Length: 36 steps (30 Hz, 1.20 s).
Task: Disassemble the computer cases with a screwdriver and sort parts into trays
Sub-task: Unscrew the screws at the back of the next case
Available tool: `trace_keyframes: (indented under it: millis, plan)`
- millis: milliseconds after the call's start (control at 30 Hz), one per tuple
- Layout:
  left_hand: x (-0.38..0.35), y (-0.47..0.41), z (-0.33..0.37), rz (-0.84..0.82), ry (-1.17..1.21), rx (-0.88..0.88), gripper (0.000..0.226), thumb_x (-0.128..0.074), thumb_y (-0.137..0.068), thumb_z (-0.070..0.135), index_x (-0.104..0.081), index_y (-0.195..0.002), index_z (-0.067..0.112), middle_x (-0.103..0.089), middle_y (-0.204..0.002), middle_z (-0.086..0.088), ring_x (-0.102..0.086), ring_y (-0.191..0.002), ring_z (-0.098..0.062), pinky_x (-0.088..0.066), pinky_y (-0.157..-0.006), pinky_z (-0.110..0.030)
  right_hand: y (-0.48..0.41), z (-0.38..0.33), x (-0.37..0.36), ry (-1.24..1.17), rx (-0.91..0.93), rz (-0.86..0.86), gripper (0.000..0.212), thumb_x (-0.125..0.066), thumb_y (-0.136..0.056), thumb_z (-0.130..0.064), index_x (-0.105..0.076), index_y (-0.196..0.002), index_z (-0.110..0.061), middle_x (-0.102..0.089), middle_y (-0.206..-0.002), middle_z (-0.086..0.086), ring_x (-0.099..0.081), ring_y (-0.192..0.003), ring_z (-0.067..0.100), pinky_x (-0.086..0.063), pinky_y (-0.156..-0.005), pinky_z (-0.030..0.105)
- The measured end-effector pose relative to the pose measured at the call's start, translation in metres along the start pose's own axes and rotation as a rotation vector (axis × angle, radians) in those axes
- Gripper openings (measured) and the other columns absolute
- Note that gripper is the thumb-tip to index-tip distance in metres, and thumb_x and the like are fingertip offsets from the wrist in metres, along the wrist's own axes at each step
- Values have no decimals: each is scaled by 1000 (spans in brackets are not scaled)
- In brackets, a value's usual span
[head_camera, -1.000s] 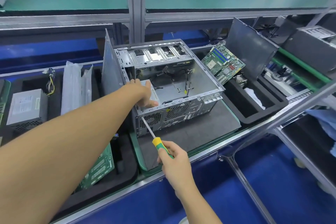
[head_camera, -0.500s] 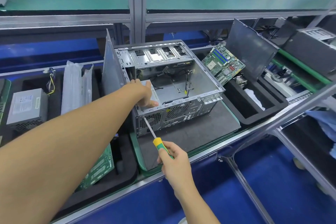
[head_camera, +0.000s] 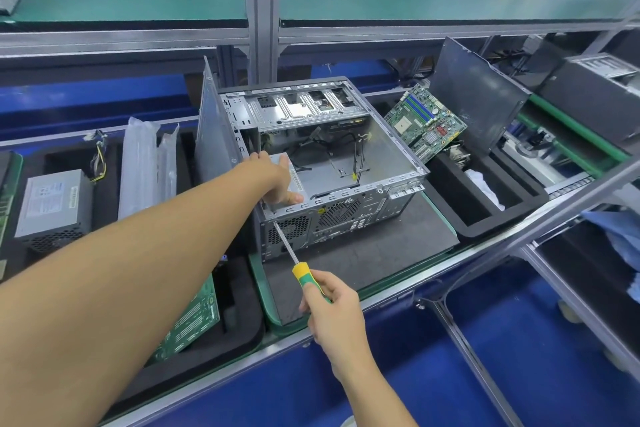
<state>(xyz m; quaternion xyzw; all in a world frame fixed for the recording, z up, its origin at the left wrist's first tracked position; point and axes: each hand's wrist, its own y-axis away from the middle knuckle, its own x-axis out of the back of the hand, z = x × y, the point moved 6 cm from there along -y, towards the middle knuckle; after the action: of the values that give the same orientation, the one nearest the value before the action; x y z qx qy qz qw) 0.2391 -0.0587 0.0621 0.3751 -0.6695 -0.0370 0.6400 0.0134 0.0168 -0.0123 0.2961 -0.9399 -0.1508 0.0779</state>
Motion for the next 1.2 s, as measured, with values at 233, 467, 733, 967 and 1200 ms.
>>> trace_keyframes:
  millis: [233, 467, 733, 967, 1200]
  plan:
    - [0, 0, 0, 1, 3, 0, 105, -33, -92, 73, 23, -153, 9, 6, -162, -29, -5, -150, -45, -15, -120, -52, -1, 9, -1, -322, -239, -83, 15, -57, -97, -16, -71, -95, -13, -59, -73, 9, -35, -48, 14, -20, -41, 24]
    - [1, -1, 1, 2, 11, 5, 107, -35, -90, 74, 21, -154, 8, 1, -161, -30, -10, -149, -46, -20, -119, -52, 5, -1, -8, 61, -64, -1, 19, -57, -96, -23, -70, -84, -18, -59, -68, 0, -38, -53, 14, -30, -47, 26]
    - [4, -1, 0, 22, 22, 20, 110, -41, -88, 75, 18, -156, 12, 2, -163, -26, -14, -148, -46, -20, -118, -51, 13, -1, -26, -420, -519, -221, 30, -56, -97, -28, -70, -95, -1, -63, -71, 8, -43, -48, 12, -26, -39, 21]
    - [3, -3, 0, 50, 47, 15, 110, -43, -87, 74, 14, -157, 11, -5, -163, -26, -18, -148, -45, -21, -119, -50, 8, -12, -18, -216, -415, -218, 24, -54, -100, -23, -64, -86, -7, -56, -65, 3, -46, -51, 13, -34, -44, 23]
    - [4, 0, 0, 54, 51, 23, 111, -44, -86, 76, 13, -157, 12, -11, -162, -25, -22, -146, -44, -22, -118, -50, 10, -33, -6, 725, 33, 91, 30, -54, -95, -43, -42, -77, -22, -54, -70, -4, -54, -68, 28, -43, -60, 39]
